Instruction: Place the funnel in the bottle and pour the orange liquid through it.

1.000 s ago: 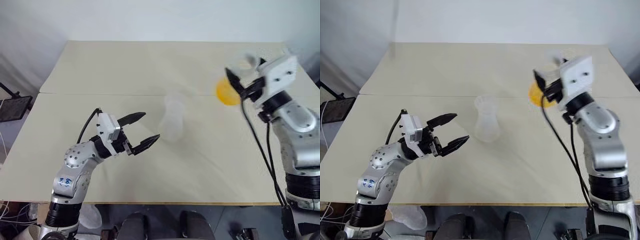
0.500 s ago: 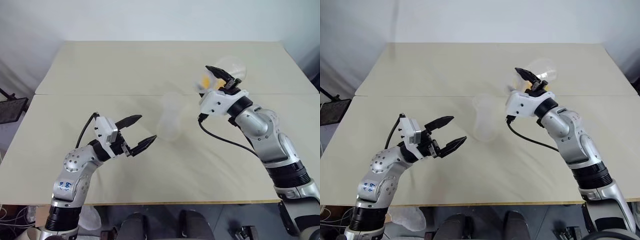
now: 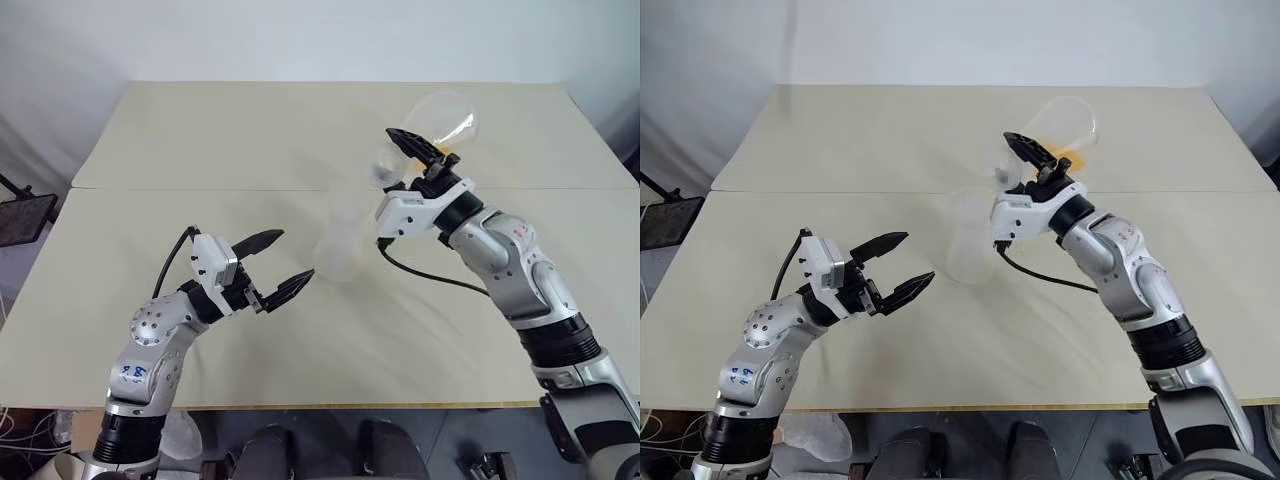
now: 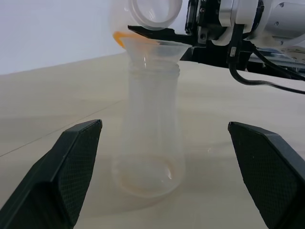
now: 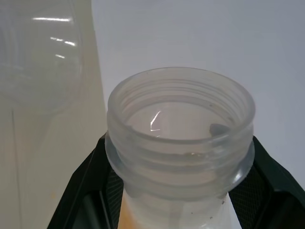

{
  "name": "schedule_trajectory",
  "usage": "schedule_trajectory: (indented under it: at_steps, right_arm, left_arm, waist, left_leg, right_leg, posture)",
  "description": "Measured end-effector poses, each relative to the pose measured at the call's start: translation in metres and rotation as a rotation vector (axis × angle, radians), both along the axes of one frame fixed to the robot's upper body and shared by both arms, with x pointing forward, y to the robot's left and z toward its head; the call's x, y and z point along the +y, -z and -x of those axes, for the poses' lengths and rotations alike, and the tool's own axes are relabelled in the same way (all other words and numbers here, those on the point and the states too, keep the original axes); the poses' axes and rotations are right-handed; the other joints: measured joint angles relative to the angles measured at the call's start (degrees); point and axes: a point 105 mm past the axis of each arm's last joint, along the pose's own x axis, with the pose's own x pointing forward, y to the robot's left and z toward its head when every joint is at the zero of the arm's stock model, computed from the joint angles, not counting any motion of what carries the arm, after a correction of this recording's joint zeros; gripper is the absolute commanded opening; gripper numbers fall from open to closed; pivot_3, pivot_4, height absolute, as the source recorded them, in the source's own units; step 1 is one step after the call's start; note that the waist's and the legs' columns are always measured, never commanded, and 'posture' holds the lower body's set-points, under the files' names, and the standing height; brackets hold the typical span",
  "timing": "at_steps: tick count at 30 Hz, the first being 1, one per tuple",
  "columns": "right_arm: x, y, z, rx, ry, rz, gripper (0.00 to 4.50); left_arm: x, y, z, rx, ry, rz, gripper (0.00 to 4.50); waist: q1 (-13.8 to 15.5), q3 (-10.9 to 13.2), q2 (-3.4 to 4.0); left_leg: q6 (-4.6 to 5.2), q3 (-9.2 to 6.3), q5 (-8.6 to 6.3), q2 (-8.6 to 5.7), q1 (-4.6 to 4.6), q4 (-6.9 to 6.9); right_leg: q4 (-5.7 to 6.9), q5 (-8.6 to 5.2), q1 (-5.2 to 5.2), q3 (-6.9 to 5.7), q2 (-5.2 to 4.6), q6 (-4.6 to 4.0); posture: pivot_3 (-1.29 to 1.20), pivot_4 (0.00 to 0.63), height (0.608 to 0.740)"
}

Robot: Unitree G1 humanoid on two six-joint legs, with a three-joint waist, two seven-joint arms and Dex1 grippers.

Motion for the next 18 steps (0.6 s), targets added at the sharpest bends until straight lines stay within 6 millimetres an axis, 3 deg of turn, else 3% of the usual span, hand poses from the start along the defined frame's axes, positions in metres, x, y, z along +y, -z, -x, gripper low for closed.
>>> schedule_trajectory:
  at_steps: [18]
  right_arm:
    - [0.0052,0.0046,0.0006,-0.099,0.001,0.097,2.47]
  left_arm:
    - [-0.0077,0.0013,-0.0015,0.009,-0.005,0.024,4.5]
  waist:
    - [-0.97,0.0,0.0]
  left_leg:
    - [0.0,-0.02,0.0,0.01,0.0,-0.03]
  right_leg:
    - [0.01,0.0,0.0,-0.01,0.0,0.0]
  posture:
    - [0.0,0.15,0.74]
